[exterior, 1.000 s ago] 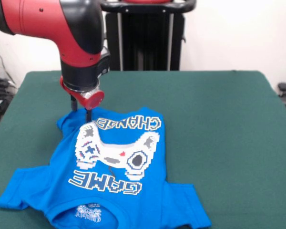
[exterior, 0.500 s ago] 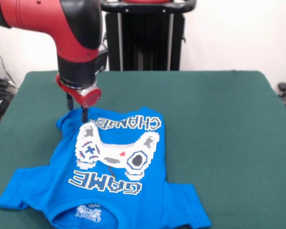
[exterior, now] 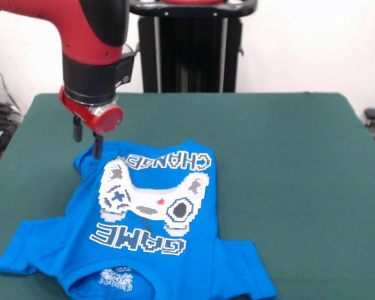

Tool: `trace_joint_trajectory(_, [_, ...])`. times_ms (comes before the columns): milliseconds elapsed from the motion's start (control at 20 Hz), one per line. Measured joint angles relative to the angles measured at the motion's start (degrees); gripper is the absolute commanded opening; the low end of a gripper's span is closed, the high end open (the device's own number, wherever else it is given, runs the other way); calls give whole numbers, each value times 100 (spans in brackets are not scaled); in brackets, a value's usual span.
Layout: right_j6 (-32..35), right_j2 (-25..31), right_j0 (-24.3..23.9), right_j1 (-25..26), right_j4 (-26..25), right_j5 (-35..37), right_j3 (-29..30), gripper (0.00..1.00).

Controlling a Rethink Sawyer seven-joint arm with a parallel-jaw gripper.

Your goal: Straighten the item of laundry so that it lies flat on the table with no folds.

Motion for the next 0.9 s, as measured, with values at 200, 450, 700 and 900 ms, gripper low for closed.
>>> trace_joint_trajectory(200, [0, 0, -1, 57, -1, 0, -134, 100])
trace_joint_trajectory(450, [0, -1, -2, 260, -1, 0, -318, 100])
trace_joint_trajectory(700, [0, -1, -13, 477, -2, 0, -408, 100])
trace_joint_trajectory(900, [0, -20, -11, 560, -2, 21, -427, 100])
